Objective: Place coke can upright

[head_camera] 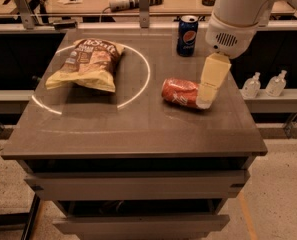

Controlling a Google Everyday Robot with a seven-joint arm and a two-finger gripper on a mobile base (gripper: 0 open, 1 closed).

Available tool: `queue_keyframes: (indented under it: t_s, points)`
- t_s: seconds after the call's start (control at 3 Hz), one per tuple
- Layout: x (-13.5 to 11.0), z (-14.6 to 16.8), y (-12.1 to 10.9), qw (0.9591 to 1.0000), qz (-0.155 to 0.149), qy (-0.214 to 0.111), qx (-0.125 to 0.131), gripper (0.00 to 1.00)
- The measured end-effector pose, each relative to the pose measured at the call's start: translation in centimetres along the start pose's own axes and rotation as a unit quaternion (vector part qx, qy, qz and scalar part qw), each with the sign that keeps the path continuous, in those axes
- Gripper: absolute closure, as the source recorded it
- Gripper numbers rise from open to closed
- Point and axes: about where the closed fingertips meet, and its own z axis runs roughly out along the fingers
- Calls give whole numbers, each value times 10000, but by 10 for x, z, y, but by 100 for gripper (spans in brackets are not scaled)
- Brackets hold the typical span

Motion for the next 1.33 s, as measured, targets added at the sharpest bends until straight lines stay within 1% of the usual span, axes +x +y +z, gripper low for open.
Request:
queue_keyframes:
  t_s: [0.33,0.67,1.0,1.33]
  points:
    - [-11,11,-7,9995,165,-202,-167,0]
    - [-17,31,-8,9989,110,-277,-353,0]
    - [-22,48,-9,9986,-109,-311,-407,0]
    - [-32,61,-9,9983,-314,-290,-409,0]
